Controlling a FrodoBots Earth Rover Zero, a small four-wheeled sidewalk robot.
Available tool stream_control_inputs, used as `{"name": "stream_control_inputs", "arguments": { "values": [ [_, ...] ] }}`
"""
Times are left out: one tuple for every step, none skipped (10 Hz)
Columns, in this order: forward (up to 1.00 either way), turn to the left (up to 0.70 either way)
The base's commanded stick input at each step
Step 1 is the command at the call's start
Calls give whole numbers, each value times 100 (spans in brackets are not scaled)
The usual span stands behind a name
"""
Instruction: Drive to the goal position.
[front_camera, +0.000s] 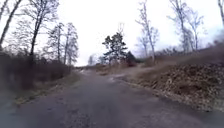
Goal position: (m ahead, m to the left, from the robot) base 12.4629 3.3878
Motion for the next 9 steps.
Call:
{"name": "stream_control_inputs", "arguments": {
  "values": [
    [50, 1],
    [50, 1],
    [50, 1],
    [50, 1],
    [50, 1],
    [50, 1],
    [50, 1],
    [50, 1],
    [50, 1]
  ]
}}
